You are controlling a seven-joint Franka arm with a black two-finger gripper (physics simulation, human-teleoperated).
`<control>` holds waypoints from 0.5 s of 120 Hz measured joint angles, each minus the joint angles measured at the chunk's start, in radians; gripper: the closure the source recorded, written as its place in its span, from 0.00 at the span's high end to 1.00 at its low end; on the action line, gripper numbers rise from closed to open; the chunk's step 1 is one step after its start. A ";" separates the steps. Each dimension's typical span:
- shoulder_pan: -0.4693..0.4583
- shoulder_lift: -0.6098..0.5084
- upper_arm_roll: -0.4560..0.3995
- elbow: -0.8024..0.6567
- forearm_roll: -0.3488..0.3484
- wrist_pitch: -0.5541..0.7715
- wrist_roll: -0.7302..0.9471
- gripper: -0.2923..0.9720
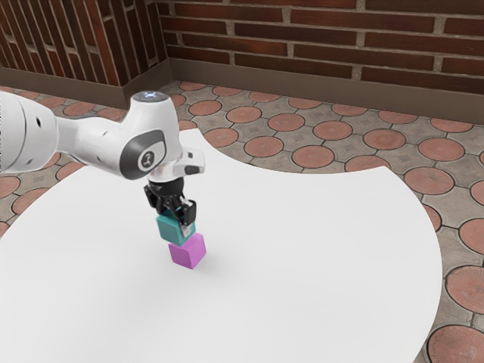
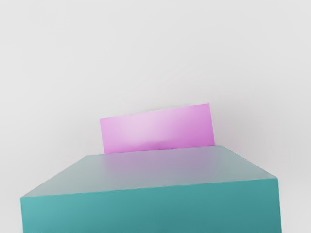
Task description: Pick up the blue block with one arm, and put the blue block on the pink block with one arm
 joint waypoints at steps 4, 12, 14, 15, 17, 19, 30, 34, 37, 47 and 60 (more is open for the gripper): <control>0.000 0.007 0.000 0.005 -0.001 0.000 0.002 0.51; 0.003 0.017 0.000 0.016 -0.003 0.000 0.006 0.51; 0.004 0.018 0.000 0.017 -0.003 0.000 0.007 0.51; 0.004 0.019 0.000 0.018 -0.004 0.000 0.007 0.51; 0.004 0.021 0.000 0.020 -0.005 0.000 0.008 0.51; 0.005 0.024 0.000 0.022 -0.006 0.000 0.008 0.51; 0.006 0.037 0.000 0.031 -0.014 0.001 0.006 0.51; 0.006 0.040 0.000 0.032 -0.017 0.001 0.004 0.51; 0.006 0.041 0.000 0.033 -0.019 0.001 0.001 0.51; 0.006 0.045 0.000 0.033 -0.027 0.001 -0.006 0.51; 0.005 0.049 0.000 0.033 -0.033 0.001 -0.015 0.51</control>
